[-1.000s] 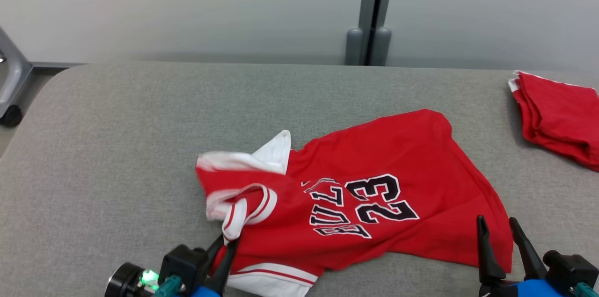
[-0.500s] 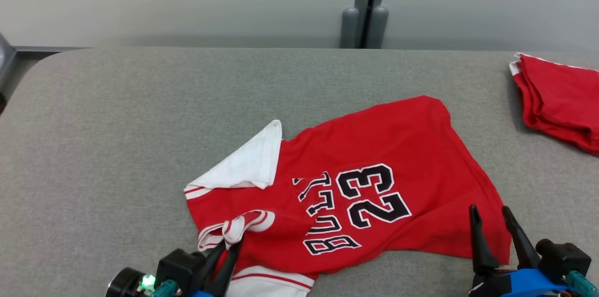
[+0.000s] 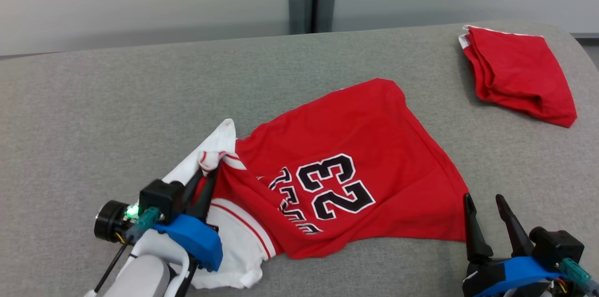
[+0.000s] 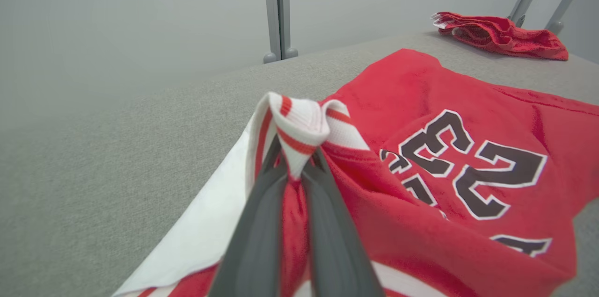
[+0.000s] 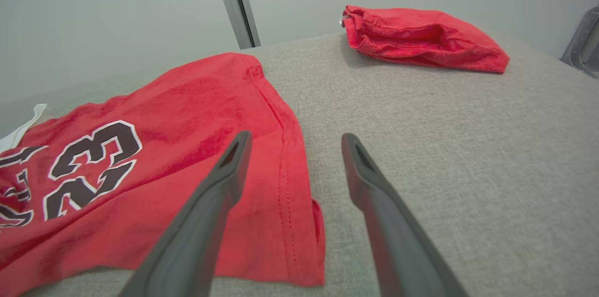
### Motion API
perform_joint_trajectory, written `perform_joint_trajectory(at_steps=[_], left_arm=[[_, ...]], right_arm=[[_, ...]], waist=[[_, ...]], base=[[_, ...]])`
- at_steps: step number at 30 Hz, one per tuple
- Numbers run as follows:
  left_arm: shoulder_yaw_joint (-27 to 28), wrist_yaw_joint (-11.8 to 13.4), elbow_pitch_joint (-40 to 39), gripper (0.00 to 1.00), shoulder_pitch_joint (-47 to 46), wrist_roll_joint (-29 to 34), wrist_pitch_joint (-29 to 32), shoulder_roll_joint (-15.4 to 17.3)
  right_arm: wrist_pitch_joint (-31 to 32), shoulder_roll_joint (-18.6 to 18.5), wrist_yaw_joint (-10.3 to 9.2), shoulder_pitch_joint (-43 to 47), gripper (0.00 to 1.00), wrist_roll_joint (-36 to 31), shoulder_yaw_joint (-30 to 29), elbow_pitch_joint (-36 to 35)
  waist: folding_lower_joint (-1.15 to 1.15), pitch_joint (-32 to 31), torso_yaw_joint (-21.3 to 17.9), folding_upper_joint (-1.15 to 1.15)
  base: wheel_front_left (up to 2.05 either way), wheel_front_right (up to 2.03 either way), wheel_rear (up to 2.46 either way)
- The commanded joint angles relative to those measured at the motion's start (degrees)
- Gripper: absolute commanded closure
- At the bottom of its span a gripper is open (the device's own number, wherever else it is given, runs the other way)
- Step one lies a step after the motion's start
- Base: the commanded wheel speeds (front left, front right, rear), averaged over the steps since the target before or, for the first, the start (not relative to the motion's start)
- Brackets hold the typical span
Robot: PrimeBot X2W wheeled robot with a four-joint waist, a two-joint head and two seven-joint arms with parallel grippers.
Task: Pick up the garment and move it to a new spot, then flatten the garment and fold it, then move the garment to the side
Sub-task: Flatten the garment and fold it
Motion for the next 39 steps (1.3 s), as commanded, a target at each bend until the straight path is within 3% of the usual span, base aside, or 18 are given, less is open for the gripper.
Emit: perform_joint_trajectory(at_steps=[1, 15, 16, 17, 22, 32, 39], left_arm=[[0.3, -0.3, 0.6, 1.0, -1.2, -0.2, -0.3, -0.3], [1.3, -4.1, 27.7, 1.0, -13.3, 0.0, -10.2, -5.4], [1.8, -4.2, 28.8, 0.95, -13.7, -0.3, -10.4, -6.0], [1.8, -4.4, 30.0, 0.01, -14.0, 0.0, -10.5, -6.2], [3.6, -4.3, 27.2, 0.0, -12.7, 2.4, -10.6, -7.1], [10.6, -3.2, 11.2, 0.0, 2.4, 7.0, -10.6, -6.1], [11.4, -3.5, 8.9, 0.0, 9.2, 8.3, -10.6, -6.4]], right_arm=[[-0.2, -0.2, 0.04, -0.8, 0.0, 0.1, 0.0, 0.0], [-0.2, -0.2, 0.04, -2.2, 0.0, 0.6, 0.6, 1.5], [-0.2, -0.2, 0.04, -2.3, 0.0, 0.6, 0.7, 1.5], [-0.2, -0.2, 0.04, -2.3, 0.0, 0.7, 0.9, 1.6], [-0.2, -0.2, 0.04, -1.4, 0.0, 0.8, 0.6, 1.9], [-0.2, -0.2, 0.04, 0.9, 0.0, 1.3, -0.4, 1.7], [-0.2, -0.2, 0.04, 1.3, 0.0, 0.7, -0.4, 1.6]], waist=[[-0.01, 0.0, -0.2, -0.01], [-0.01, 1.5, -2.5, -0.01], [-0.01, 1.5, -2.4, -0.01], [-0.01, 1.4, -2.4, -0.01], [-0.01, 0.3, -1.2, -0.01], [-0.01, -2.0, 2.8, -0.01], [-0.01, -2.3, 4.1, -0.01]], base=[[0.0, 0.0, 0.0], [0.0, 0.0, 0.0], [0.0, 0.0, 0.0], [0.0, 0.0, 0.0], [0.0, 0.0, 0.0], [0.0, 0.0, 0.0], [0.0, 0.0, 0.0]])
